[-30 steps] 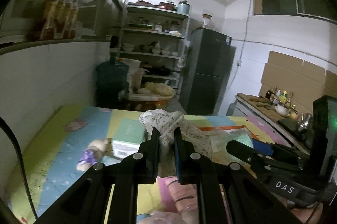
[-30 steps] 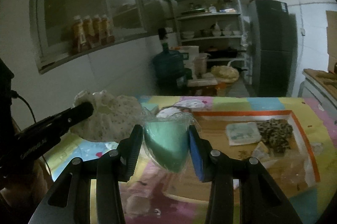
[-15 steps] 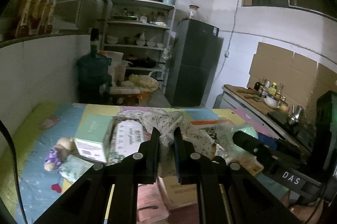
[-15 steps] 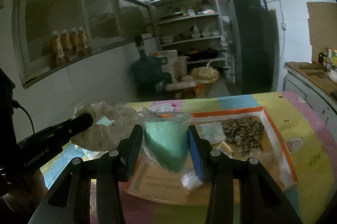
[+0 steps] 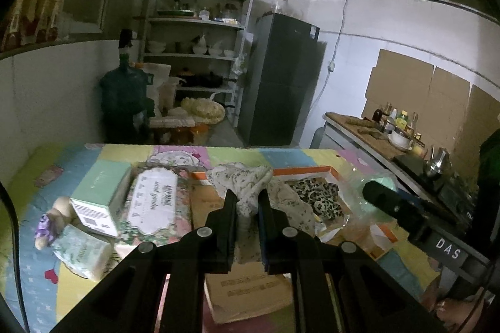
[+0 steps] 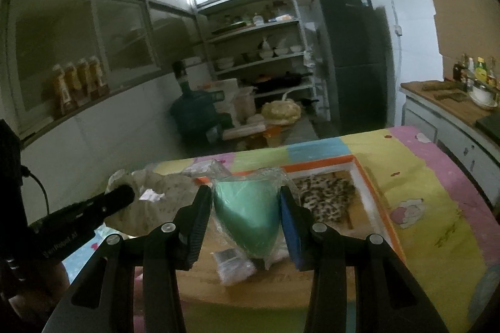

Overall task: Organize soft objects
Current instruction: 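Carry the floral cloth with the left gripper while the right carries the green item to the box lid, then lower both items into the box lid and open both grippers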

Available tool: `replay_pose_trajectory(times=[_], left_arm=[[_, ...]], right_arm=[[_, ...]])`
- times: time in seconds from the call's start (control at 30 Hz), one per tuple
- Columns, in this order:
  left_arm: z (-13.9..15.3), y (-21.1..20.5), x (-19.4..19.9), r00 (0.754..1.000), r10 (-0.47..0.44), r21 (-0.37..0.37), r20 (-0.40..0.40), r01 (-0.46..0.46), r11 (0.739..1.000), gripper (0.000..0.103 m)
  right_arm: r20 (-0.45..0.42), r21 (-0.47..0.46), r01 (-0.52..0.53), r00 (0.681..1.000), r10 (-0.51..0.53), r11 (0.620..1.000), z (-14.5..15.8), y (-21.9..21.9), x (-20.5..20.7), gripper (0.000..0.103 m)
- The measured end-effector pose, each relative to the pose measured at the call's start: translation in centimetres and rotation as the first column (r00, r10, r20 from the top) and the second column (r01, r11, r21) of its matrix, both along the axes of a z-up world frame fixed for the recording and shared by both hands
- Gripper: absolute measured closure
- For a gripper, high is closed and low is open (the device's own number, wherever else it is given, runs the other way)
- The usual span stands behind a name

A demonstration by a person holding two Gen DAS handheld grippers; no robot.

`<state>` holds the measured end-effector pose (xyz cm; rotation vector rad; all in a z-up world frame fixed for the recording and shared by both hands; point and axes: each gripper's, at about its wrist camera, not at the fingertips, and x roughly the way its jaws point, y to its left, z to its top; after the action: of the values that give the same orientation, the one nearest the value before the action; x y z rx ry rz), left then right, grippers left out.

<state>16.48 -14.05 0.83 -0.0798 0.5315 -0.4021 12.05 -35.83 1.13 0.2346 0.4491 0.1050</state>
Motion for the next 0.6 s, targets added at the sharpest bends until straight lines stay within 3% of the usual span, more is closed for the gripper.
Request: replay_pose_trajectory(times=[0.6], left_arm=[[-3.1, -3.5, 3.7, 0.996, 0.012, 0.043, -0.089, -0.009, 0.999, 0.090]], right_arm=[[-0.046, 0.016, 0.041, 0.998, -0.040, 0.999, -1.6, -4.3, 3.7, 0.058]])
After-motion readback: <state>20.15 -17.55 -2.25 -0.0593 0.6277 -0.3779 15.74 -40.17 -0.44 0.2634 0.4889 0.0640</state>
